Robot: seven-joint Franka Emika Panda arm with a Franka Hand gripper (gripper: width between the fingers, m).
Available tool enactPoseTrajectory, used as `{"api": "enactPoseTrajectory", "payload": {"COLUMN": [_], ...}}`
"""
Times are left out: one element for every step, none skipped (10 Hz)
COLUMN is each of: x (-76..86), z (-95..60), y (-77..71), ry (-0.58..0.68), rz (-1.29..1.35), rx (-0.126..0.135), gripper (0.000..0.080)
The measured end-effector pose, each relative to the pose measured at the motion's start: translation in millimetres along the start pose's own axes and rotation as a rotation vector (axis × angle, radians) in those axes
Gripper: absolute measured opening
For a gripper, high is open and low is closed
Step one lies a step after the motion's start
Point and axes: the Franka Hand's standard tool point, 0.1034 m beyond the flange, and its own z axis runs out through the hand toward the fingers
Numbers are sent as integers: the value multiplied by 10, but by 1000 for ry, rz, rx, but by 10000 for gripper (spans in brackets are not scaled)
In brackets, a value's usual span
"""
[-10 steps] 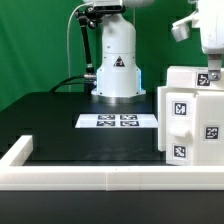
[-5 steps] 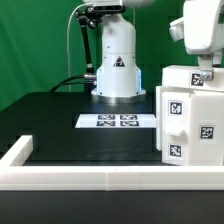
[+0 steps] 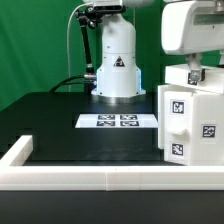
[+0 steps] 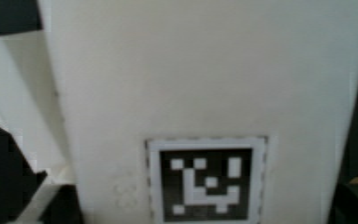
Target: Assemble cabinet
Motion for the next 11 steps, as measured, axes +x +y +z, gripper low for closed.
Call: {"api": "enactPoseTrajectory", "payload": {"x": [1,-1,-6,-10,-14,-20,-22,-26,-31,-31,-40], "z": [1,1,0,1,1,1,2,1,1,2,-2], "y": [20,23,37,47,57,71,77,89,101,118,131], "ry": [5,5,5,5,5,5,5,6,6,18,33], "rz": [97,152,221,286,347,431,469,560,630,727,833], "rx": [-5,-5,-6,-6,-6,-7,-7,-8,-8,-8,-8], "gripper": [563,563,563,563,563,563,563,563,563,563,563]}}
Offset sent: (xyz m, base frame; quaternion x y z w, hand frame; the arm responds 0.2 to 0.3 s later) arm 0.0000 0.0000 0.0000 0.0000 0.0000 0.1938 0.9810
